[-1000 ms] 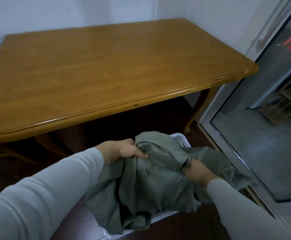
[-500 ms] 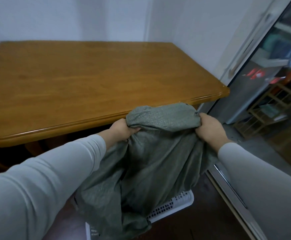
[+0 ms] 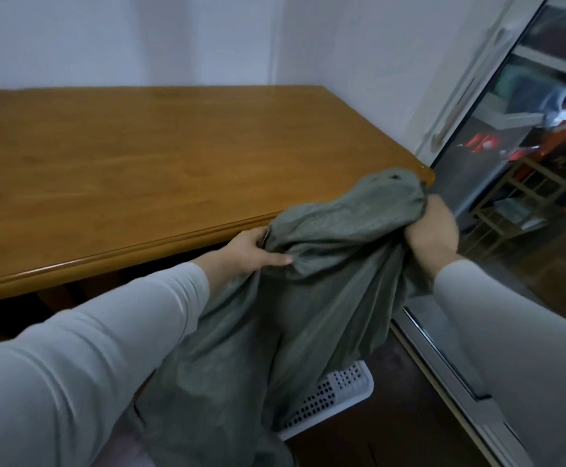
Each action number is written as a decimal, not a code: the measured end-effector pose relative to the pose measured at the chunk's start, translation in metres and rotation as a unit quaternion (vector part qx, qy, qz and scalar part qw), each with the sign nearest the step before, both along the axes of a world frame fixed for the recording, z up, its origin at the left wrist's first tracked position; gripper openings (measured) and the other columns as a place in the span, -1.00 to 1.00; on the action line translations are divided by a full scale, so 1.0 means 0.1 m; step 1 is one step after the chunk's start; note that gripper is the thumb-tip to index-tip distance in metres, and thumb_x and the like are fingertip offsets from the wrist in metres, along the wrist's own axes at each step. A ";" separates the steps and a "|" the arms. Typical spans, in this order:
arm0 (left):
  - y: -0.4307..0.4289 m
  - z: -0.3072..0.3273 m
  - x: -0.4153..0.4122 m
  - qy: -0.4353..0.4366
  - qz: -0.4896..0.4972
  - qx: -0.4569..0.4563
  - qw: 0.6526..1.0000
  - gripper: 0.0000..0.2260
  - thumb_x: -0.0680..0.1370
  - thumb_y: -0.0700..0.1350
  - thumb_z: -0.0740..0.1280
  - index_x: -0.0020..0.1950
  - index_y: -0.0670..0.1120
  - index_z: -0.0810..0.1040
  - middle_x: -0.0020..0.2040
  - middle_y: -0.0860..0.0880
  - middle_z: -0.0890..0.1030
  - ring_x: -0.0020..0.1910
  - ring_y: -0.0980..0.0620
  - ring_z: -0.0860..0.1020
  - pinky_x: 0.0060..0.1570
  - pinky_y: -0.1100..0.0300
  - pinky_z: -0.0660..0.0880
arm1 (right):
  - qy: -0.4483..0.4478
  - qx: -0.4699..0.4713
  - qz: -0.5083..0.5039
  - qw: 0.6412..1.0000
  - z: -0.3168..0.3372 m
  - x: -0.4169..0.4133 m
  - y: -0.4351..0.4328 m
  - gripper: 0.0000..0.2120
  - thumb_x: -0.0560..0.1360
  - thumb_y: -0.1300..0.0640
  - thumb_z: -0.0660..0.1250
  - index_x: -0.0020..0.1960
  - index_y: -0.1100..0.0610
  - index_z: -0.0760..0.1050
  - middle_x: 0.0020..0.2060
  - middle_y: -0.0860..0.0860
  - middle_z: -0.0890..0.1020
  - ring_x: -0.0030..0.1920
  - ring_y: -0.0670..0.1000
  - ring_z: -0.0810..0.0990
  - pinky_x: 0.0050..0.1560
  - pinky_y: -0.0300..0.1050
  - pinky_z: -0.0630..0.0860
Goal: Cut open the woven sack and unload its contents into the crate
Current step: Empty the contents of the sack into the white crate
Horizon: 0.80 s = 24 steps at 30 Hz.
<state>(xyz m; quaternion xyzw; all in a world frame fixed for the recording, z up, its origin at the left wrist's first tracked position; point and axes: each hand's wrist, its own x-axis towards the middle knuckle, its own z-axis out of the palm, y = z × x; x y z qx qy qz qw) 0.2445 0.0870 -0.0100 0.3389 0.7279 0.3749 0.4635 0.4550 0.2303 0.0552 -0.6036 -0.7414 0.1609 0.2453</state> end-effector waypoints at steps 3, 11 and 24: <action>0.20 0.09 0.09 0.005 -0.025 0.019 0.999 -0.13 0.27 -0.12 0.60 0.49 -0.06 0.25 0.37 0.02 0.44 0.37 -0.04 0.41 0.33 0.10 0.37 | 0.020 0.054 -0.004 0.998 0.19 0.04 0.07 -0.78 0.57 0.19 0.12 0.16 0.27 0.34 0.04 0.27 0.55 0.03 0.28 0.53 -0.15 -0.05 0.28; 0.57 0.07 0.50 0.039 -0.094 0.018 0.995 -0.24 0.37 -0.23 0.53 0.48 -0.15 0.22 0.41 -0.06 0.39 0.40 -0.06 0.36 0.33 0.16 0.30 | 0.038 0.062 -0.027 0.997 0.18 0.37 0.22 -0.80 0.54 0.23 0.12 0.15 0.25 0.32 -0.04 0.21 0.52 -0.05 0.23 0.50 -0.14 -0.01 0.32; 0.64 -0.14 0.46 -0.025 -0.023 0.012 0.999 0.18 0.27 -0.21 0.59 0.55 -0.04 -0.26 0.52 -0.02 0.16 0.51 -0.06 0.18 0.40 0.09 0.22 | 0.127 -0.003 0.038 0.991 -0.09 0.15 -0.03 -0.82 0.56 0.21 0.14 0.16 0.20 0.36 -0.11 0.05 0.50 -0.09 0.10 0.50 -0.13 -0.11 0.34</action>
